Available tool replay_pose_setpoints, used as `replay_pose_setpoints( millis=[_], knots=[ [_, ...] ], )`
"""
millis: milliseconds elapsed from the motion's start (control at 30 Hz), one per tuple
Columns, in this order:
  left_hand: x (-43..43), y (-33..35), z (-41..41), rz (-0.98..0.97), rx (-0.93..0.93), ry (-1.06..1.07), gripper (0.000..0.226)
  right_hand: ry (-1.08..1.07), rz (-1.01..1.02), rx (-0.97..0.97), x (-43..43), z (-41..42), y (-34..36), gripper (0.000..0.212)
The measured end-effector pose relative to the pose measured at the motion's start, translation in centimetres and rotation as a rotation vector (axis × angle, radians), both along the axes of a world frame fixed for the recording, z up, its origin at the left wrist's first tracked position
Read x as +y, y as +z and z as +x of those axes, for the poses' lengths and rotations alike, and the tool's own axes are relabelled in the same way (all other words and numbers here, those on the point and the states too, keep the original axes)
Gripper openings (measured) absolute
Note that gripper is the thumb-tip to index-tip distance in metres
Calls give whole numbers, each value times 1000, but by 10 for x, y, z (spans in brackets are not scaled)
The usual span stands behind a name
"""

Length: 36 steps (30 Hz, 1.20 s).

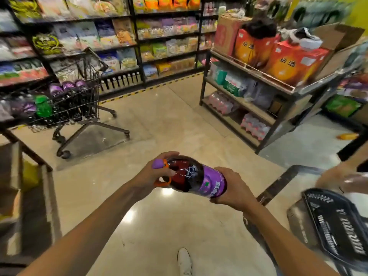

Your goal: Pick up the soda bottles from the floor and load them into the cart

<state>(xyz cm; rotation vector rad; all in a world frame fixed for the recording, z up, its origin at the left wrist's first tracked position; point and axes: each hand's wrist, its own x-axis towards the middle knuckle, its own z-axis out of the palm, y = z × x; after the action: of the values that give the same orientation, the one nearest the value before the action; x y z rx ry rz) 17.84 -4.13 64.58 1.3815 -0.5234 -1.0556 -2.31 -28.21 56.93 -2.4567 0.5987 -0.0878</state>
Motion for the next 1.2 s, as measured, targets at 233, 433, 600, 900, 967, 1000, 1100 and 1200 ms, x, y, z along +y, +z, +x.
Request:
replay_pose_setpoints(
  millis=[233, 433, 600, 900, 967, 1000, 1100, 1200],
  knots=[
    [3, 4, 71, 23, 59, 254, 73, 269, 21, -30, -32, 132, 7, 74],
    [21, 9, 124, 30, 68, 443, 67, 469, 12, -30, -39, 242, 9, 78],
    [43, 12, 174, 25, 80, 569, 64, 593, 7, -46, -24, 332, 11, 81],
    [86, 3, 296, 33, 103, 630, 65, 692, -3, 16, 12, 480, 6, 92],
    [93, 5, 325, 43, 88, 621, 62, 701, -4, 10, 19, 510, 7, 91],
    [97, 6, 342, 43, 82, 625, 63, 702, -6, 1, 23, 528, 7, 92],
    [108, 8, 386, 43, 68, 647, 63, 715, -6, -12, 32, 578, 8, 98],
    [116, 11, 426, 20, 66, 684, 61, 742, -7, -20, 38, 627, 12, 101]
  ],
)
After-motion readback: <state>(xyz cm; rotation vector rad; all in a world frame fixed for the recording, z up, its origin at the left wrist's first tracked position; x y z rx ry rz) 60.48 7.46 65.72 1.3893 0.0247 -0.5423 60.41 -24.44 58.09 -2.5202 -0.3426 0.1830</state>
